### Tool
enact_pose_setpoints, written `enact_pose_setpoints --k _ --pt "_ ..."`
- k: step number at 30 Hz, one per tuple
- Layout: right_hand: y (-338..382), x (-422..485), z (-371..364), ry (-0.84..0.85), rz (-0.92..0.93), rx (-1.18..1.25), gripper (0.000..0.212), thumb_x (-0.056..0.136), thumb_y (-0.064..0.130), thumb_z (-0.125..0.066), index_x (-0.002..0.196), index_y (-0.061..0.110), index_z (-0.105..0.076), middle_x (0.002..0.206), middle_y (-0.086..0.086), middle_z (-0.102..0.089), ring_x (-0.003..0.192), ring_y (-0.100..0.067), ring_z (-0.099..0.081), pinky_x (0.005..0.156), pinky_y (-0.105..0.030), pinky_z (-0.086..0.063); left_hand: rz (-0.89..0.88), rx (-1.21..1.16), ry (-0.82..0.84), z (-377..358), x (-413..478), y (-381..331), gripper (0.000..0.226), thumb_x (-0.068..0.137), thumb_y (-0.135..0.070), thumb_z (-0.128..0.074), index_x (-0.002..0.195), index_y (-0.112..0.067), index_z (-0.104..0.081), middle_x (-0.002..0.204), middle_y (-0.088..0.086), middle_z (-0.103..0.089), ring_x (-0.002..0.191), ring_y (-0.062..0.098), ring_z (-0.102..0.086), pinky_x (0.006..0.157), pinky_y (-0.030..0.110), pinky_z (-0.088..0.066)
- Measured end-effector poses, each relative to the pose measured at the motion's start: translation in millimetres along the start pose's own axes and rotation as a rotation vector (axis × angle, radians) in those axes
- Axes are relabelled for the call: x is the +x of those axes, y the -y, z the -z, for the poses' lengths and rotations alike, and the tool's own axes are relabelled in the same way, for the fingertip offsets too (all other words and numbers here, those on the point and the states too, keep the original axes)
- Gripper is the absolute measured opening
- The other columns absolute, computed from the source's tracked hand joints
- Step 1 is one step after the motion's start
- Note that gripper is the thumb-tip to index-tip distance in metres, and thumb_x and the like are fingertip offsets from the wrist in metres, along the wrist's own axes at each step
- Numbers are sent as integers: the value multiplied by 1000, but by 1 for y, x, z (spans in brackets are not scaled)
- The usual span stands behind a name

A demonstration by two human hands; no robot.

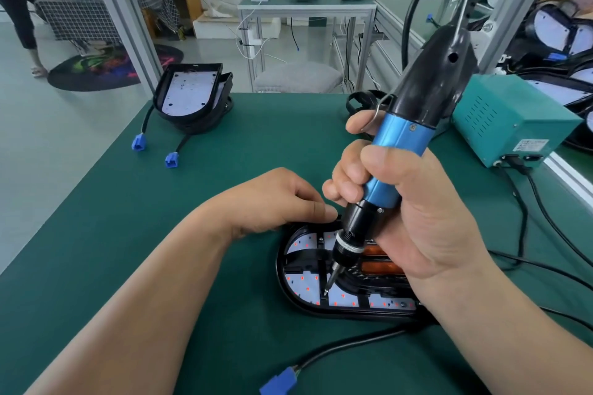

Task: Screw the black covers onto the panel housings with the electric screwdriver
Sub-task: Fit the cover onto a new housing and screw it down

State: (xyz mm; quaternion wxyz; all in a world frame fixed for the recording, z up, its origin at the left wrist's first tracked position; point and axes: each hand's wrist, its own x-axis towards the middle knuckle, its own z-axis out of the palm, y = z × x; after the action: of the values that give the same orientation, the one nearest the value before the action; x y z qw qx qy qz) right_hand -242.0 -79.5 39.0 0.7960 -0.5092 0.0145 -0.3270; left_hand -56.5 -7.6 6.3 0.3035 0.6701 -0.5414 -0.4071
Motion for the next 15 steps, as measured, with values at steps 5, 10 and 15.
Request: enact_pose_setpoints --k 5,10,15 --pt "1 -2 -3 32 -8 -13 28 81 13 -64 110 16 -64 69 -3 -50 61 -20 -50 74 -39 -49 5 11 -22 -1 -1 -2 46 76 -56 -81 54 -24 -57 60 -4 -32 57 16 -27 49 26 -23" --pt "3 -4 -7 118 -18 37 21 82 12 -63 102 16 -59 68 -3 -48 58 -19 -48 70 -39 -46 22 30 -32 -3 -3 -5 50 66 -61 -75 59 -19 -48 68 5 -31 66 22 -26 58 36 -22" --pt "-2 -3 -8 125 -76 13 22 78 12 -65 98 17 -59 66 -5 -47 55 -21 -45 66 -41 -41 6 3 -6 0 -6 -8 31 61 -45 -69 54 -24 -48 66 4 -30 67 23 -24 53 31 -24"
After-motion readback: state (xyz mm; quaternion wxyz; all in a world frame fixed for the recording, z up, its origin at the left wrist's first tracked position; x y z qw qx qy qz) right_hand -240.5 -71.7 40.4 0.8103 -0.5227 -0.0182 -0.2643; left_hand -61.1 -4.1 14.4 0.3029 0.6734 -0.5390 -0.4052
